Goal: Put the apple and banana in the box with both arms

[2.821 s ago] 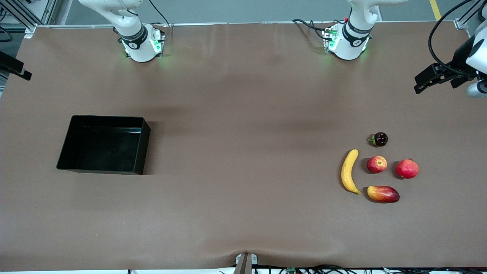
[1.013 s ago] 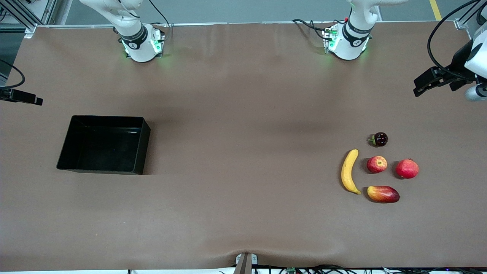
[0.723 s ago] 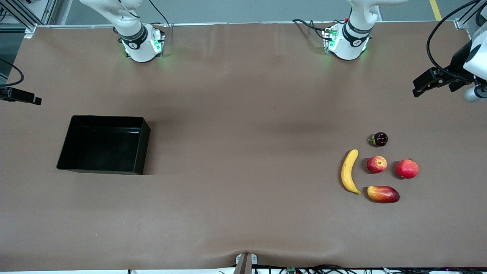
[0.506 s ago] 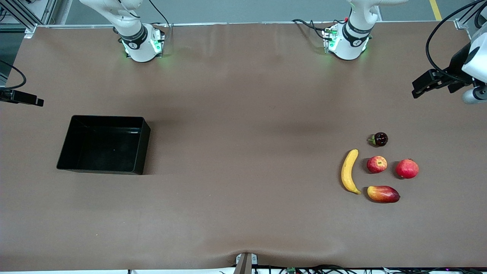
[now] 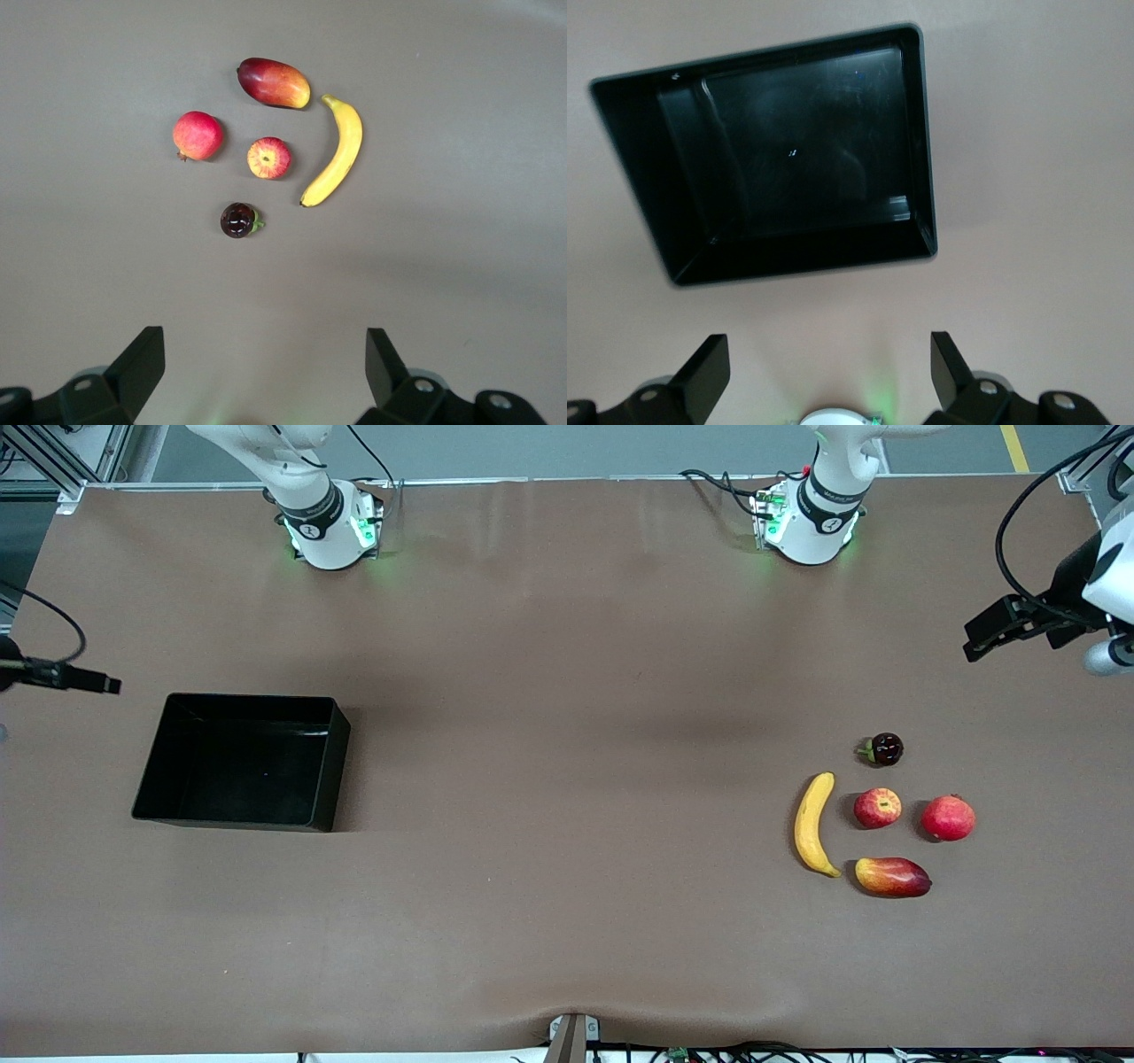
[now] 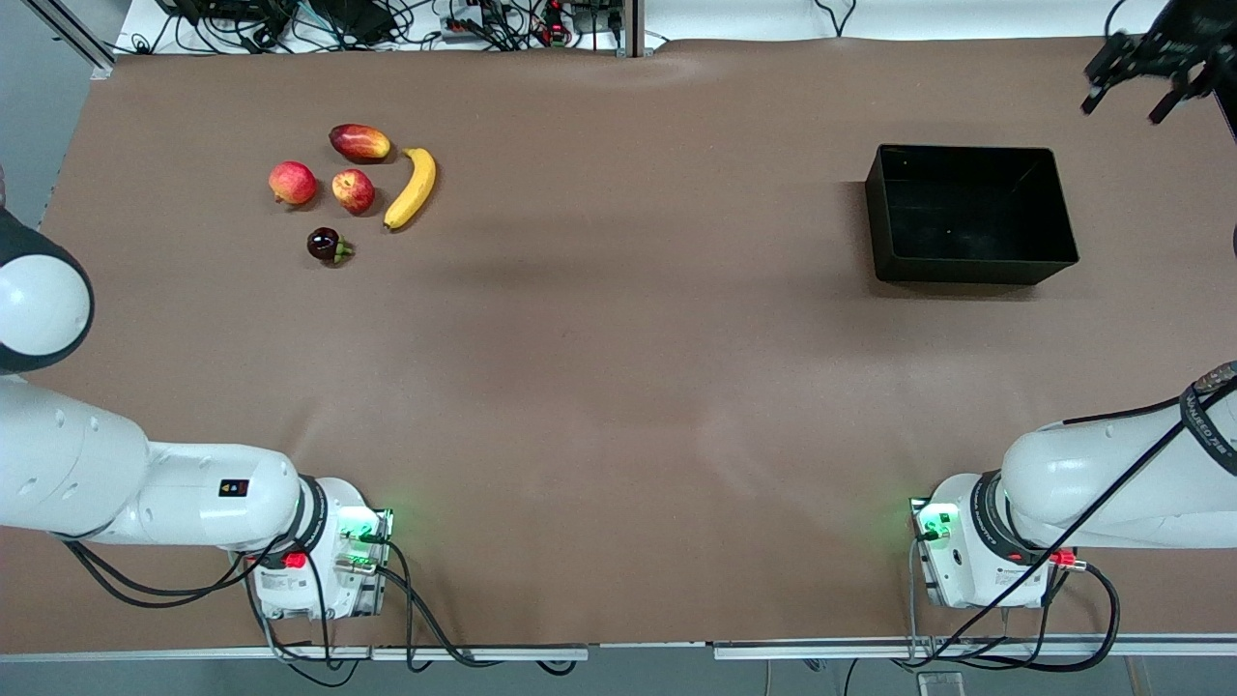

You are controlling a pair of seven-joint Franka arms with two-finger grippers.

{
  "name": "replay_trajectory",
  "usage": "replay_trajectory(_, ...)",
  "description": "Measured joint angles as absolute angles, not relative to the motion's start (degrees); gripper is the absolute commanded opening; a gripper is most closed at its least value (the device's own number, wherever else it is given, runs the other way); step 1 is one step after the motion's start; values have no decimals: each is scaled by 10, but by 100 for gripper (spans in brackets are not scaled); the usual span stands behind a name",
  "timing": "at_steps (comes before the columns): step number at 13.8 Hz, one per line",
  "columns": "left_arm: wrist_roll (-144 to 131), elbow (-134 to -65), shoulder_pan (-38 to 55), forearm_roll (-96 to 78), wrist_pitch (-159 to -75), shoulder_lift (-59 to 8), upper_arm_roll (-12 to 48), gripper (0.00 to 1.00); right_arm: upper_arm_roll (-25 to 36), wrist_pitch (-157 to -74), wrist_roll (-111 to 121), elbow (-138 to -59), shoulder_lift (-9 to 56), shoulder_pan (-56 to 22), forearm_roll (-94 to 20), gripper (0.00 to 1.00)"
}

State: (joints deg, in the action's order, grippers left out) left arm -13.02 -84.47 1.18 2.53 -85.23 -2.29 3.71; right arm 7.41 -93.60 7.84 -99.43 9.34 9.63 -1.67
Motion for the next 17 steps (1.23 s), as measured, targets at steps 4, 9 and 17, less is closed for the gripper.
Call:
replay_trajectory(4,-130,-863,-14,26,-907,-85,33,100,75,-1043,159,-1046,160,130,-17,100)
replay_trajectory(9,-130,-932,-25,26,-1037,-150,33,100,75,-1110,213,-1049,215,155,-17,96)
replay_trajectory(17,-130,-939,-36,26,-1100,-230,33,100,72,-1215,265,-1082,265,164,-21,0)
